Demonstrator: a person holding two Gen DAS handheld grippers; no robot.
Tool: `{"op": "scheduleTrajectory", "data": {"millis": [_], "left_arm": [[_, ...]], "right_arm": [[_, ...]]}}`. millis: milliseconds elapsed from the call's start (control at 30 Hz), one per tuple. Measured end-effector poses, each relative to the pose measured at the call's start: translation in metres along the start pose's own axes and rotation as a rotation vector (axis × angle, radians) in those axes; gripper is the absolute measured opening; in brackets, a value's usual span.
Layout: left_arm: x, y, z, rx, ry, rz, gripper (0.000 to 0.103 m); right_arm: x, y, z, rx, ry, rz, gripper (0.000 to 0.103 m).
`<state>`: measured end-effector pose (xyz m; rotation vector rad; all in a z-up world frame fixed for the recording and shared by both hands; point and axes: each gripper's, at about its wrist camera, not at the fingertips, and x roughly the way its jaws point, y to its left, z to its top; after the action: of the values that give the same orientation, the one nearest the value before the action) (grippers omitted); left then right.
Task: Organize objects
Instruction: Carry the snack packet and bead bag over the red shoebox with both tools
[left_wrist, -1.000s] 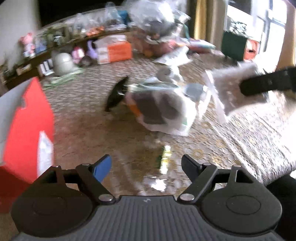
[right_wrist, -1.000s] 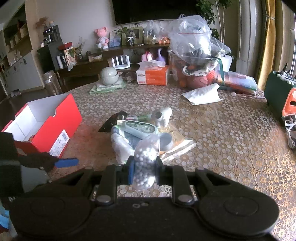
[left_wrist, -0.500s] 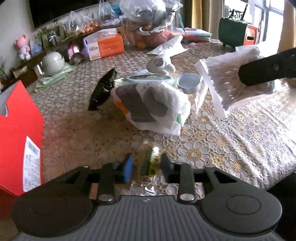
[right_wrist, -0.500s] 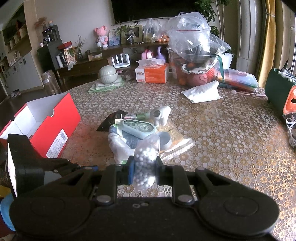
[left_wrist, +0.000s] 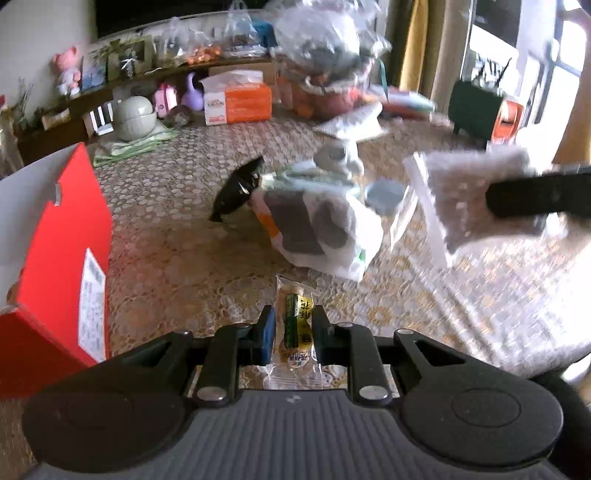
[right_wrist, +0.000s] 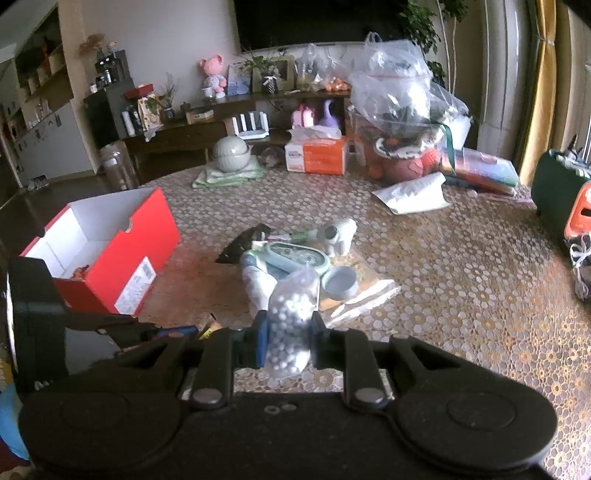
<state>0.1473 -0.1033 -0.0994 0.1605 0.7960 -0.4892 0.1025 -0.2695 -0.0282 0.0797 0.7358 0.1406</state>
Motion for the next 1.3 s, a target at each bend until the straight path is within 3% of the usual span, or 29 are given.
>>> {"op": "scheduleTrajectory", "data": {"millis": [533,900,1300], "left_arm": [[-0.087,0.055,0.011,-0.134,-0.072,0.038,0.020],[-0.125,0.122,0.019,-0.162,-0.130,0.144,0.020],[-0.131,0.209,0.028,-0.200,-0.117,0.284,0.020]], "right_arm": [[-0.009,0.083,0.020,-0.146,-0.042,0.108,0.021],[0.011,0.150,0.048,-0.253,-0.079,0.176,0.021],[0.059,0.210,0.076,-0.378,-0.106,0.227,0.021]]}}
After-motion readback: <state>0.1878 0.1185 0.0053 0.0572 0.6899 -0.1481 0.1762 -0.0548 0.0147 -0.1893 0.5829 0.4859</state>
